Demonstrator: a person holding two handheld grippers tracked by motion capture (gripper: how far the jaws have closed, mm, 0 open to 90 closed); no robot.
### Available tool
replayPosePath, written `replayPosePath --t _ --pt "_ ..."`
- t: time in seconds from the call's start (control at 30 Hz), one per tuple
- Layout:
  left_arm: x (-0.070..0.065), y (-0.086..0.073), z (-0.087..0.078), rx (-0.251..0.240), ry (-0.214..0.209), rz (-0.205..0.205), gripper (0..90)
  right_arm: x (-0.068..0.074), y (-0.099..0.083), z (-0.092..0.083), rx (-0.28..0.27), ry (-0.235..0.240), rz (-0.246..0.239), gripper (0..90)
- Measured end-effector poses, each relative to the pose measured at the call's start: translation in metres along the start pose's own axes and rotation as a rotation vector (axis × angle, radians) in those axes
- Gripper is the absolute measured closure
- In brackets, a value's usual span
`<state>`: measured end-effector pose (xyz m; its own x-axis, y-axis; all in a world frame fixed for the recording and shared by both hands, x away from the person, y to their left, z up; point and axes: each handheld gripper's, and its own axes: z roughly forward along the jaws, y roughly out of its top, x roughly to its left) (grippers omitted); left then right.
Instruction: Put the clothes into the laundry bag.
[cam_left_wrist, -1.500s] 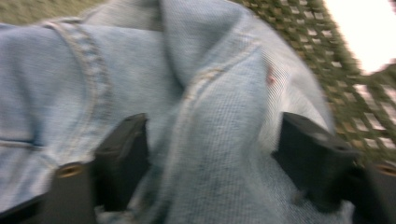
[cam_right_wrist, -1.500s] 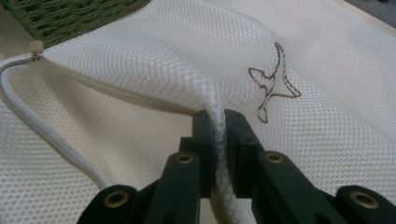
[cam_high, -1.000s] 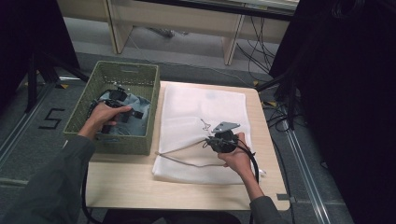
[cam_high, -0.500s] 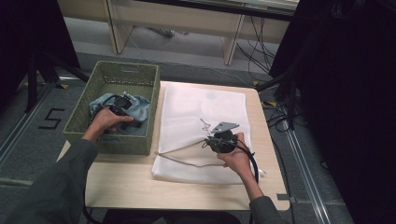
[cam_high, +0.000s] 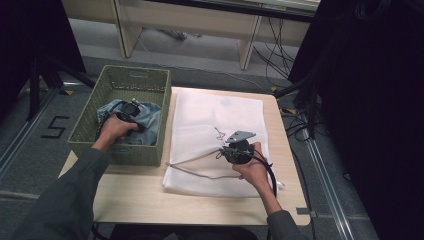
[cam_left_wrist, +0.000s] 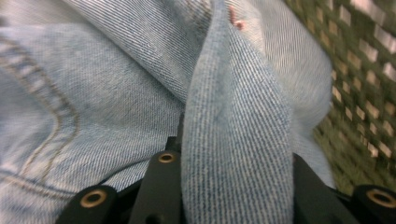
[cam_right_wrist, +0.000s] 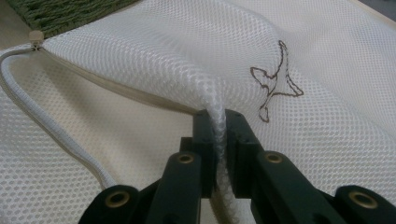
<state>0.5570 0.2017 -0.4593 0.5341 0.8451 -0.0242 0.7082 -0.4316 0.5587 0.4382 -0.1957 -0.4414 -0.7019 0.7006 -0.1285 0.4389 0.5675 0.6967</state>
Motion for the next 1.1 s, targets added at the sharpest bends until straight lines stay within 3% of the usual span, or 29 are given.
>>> replayPosePath --t 0.13,0.17,0.3,0.37,0.5,0.6,0.8,1.1 --pt "0.002 0.006 -0.024 -0.091 0.003 -0.022 74.7 0.0 0.0 0.001 -0.004 0.0 -0.001 84.8" --pt "0.004 0.008 -0.029 -0.13 0.005 -0.033 74.8 0.0 0.0 0.0 -0.004 0.001 0.001 84.9" --pt "0.014 0.013 -0.055 -0.205 -0.001 -0.091 75.1 0.0 0.0 0.0 -0.011 -0.004 0.0 84.9" --pt "0.019 0.013 -0.07 -0.214 -0.019 -0.101 75.1 -0.001 0.001 -0.001 -0.006 0.0 -0.007 84.9" --pt "0.025 0.013 -0.101 -0.238 -0.018 -0.074 75.1 -0.002 0.001 -0.001 -0.01 0.0 -0.013 85.0" --pt "0.025 0.012 -0.121 -0.299 -0.032 -0.094 75.1 -0.001 0.001 -0.001 -0.005 0.001 -0.012 84.9" --pt "0.015 0.013 -0.162 -0.382 -0.073 -0.079 75.2 -0.001 0.001 -0.002 -0.006 -0.003 -0.004 85.0" --pt "-0.018 0.008 -0.217 -0.467 -0.207 -0.011 75.1 -0.001 0.002 -0.002 -0.005 0.0 0.001 85.1"
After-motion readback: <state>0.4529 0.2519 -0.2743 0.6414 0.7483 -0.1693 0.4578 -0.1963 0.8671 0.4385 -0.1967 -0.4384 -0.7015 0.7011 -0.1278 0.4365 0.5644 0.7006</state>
